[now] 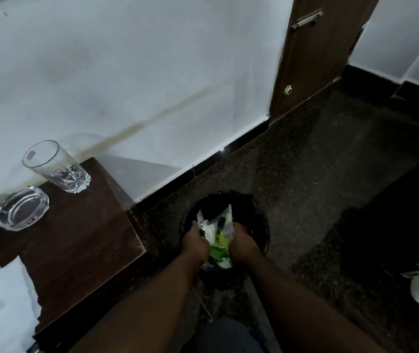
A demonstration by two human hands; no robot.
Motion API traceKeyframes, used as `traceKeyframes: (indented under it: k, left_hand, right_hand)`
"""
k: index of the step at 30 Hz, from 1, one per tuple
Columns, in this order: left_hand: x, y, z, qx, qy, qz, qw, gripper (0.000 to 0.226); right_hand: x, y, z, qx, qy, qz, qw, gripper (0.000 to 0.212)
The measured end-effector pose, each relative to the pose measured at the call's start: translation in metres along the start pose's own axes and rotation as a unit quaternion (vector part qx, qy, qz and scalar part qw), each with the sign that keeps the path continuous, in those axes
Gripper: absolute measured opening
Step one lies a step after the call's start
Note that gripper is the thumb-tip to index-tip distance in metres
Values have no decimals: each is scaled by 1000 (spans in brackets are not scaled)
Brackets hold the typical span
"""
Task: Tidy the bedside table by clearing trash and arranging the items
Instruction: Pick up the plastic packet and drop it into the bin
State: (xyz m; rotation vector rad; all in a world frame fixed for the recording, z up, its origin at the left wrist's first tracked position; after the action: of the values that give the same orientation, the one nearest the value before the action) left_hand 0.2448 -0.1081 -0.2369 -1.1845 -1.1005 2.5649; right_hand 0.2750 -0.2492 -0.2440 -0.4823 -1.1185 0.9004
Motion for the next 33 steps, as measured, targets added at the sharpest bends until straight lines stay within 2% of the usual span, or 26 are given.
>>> traceKeyframes:
  k: [3,6,10,16,20,25,33]
  left_hand:
    - [-3,-2,-5,19,31,-100,994,67]
    - [-5,-6,-10,10,73,-189,979,63]
    - [-3,-9,-11,-8,90,-248,964,57]
    - [-9,-25,-4,-55,104,-185,976,59]
    - [-13,-32,12,-31,133,-148,980,58]
    - [-23,-45,34,-22,185,-134,973,61]
    - [-28,-89,77,-52,255,-100,960,64]
  right_hand:
    - [-1,3,-2,-26,16,24,999,66]
    - [-3,-1,-7,-22,54,44,997,78]
    - [-6,-8,-10,-24,60,71,995,83]
    - [-4,-18,-6,-31,25,116,992,74]
    - [5,-28,3,-45,-1,128,991,75]
    - [28,-39,22,-69,-42,101,992,69]
    - [91,-50,67,-108,-150,55,981,64]
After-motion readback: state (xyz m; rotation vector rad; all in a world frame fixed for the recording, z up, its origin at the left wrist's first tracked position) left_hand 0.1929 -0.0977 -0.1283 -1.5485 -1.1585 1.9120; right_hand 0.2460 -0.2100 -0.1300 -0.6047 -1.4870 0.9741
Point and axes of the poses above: each hand's wrist, its own z-axis away from the middle knuckle, its own y-axis out of the palm, x = y × z, the point moved 2 cm from there along -z, towards the middle knuckle, and after that the axes turned 13 degrees about -x, right-handed, at the moved point
